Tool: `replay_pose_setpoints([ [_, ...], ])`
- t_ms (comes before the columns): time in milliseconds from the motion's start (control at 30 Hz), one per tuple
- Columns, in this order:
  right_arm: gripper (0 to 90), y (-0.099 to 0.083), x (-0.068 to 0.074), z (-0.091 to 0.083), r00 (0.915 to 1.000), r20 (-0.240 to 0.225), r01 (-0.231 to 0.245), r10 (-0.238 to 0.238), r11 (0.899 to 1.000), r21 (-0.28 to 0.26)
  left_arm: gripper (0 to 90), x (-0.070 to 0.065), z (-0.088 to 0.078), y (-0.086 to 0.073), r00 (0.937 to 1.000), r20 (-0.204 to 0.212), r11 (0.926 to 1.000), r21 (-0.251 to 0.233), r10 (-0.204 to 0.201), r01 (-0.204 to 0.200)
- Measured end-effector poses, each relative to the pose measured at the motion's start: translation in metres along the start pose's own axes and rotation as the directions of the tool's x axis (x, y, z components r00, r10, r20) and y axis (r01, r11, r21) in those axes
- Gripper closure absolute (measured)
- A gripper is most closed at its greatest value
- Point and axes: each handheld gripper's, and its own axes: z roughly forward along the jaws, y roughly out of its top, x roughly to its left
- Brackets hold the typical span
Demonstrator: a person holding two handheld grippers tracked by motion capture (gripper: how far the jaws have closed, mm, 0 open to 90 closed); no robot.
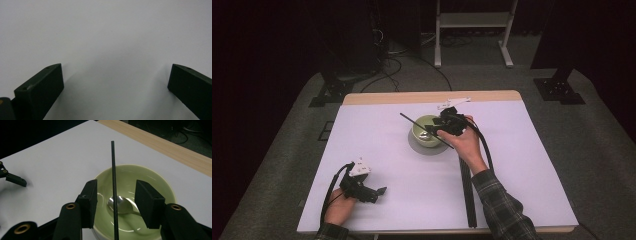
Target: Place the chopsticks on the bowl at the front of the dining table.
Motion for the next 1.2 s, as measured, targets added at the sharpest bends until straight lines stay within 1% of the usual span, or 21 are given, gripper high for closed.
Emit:
replay_pose_setpoints([
  [100,49.3,-0.003,-0.002,-0.007,1.0,0.006,0.0,0.0,1.0,0.003,0.0,0.0,0.0,0.0,1.0,0.0,1.0,0.0,0.0,0.0],
  [233,44.8,-0.015,-0.009,-0.023,0.9994,0.019,-0.028,0.027,1.0,0.009,0.0,0.0,0.0,0.0,1.0,0.001,1.0,-0.001,-0.001,0.001],
  [267,44.8,-0.015,-0.009,-0.023,0.9994,0.019,-0.028,0.027,1.0,0.009,0.0,0.0,0.0,0.0,1.0,0.001,1.0,-0.001,-0.001,0.001],
  [300,44.7,-0.021,-0.013,-0.029,0.9991,0.029,-0.032,0.031,0.999,0.014,0.0,0.0,0.0,0.0,1.0,0.0,1.0,-0.001,-0.001,0.001],
  [333,44.7,-0.021,-0.013,-0.029,0.9991,0.029,-0.032,0.031,0.999,0.014,0.0,0.0,0.0,0.0,1.0,0.0,1.0,-0.001,-0.001,0.001],
  [367,44.0,-0.027,-0.016,-0.034,0.9984,0.039,-0.043,0.042,0.999,0.017,0.0,0.0,0.0,0.0,1.0,0.0,1.0,0.0,0.0,0.0],
  [433,43.2,-0.033,-0.019,-0.039,0.9977,0.05,-0.048,0.047,0.999,0.018,0.0,0.0,0.0,0.0,1.0,0.0,1.0,0.0,0.0,0.0],
  [533,42.7,-0.038,-0.022,-0.044,0.9968,0.059,-0.056,0.054,0.998,0.018,0.0,0.0,0.0,0.0,1.0,0.0,1.0,-0.001,0.001,-0.001],
  [567,41.9,-0.042,-0.024,-0.049,0.9961,0.067,-0.059,0.058,0.998,0.016,0.0,0.0,0.0,0.0,1.0,0.0,1.0,-0.001,0.0,0.0],
  [600,41.9,-0.042,-0.024,-0.049,0.9961,0.067,-0.059,0.058,0.998,0.016,0.0,0.0,0.0,0.0,1.0,0.0,1.0,-0.001,0.0,0.0],
  [633,41.7,-0.047,-0.027,-0.054,0.9957,0.074,-0.058,0.057,0.998,0.013,0.0,0.0,0.0,0.0,1.0,0.001,1.0,-0.001,0.0,0.0],
  [667,41.7,-0.047,-0.027,-0.054,0.9957,0.074,-0.058,0.057,0.998,0.013,0.0,0.0,0.0,0.0,1.0,0.001,1.0,-0.001,0.0,0.0],
  [767,41.0,-0.056,-0.031,-0.063,0.9941,0.081,-0.073,0.072,0.997,0.006,0.0,0.0,0.0,0.0,1.0,0.0,1.0,-0.001,-0.002,0.002],
  [800,41.0,-0.056,-0.031,-0.063,0.9941,0.081,-0.073,0.072,0.997,0.006,0.0,0.0,0.0,0.0,1.0,0.0,1.0,-0.001,-0.002,0.002],
  [833,40.8,-0.061,-0.033,-0.067,0.993,0.091,-0.076,0.075,0.997,0.007,0.0,0.0,0.0,0.0,1.0,-0.001,1.0,0.0,0.002,-0.002],
  [933,40.5,-0.065,-0.035,-0.07,0.9919,0.098,-0.082,0.081,0.997,0.003,0.0,0.0,0.0,0.0,1.0,-0.001,1.0,0.0,0.002,-0.002],
  [967,39.8,-0.07,-0.037,-0.072,0.9911,0.104,-0.084,0.083,0.996,0.006,0.0,0.0,0.0,0.0,1.0,0.0,1.0,0.0,0.002,-0.002],
  [1000,39.8,-0.07,-0.037,-0.072,0.9911,0.104,-0.084,0.083,0.996,0.006,0.0,0.0,0.0,0.0,1.0,0.0,1.0,0.0,0.002,-0.002],
  [1133,38.6,-0.078,-0.04,-0.075,0.9892,0.117,-0.091,0.088,0.996,0.018,0.0,0.0,0.0,0.0,1.0,0.001,1.0,-0.002,-0.002,0.002],
  [1167,38.5,-0.083,-0.041,-0.076,0.9884,0.123,-0.092,0.089,0.996,0.023,0.0,0.0,0.0,0.0,1.0,0.0,1.0,-0.003,-0.003,0.003],
  [1200,38.5,-0.083,-0.041,-0.076,0.9884,0.123,-0.092,0.089,0.996,0.023,0.0,0.0,0.0,0.0,1.0,0.0,1.0,-0.003,-0.003,0.003],
])
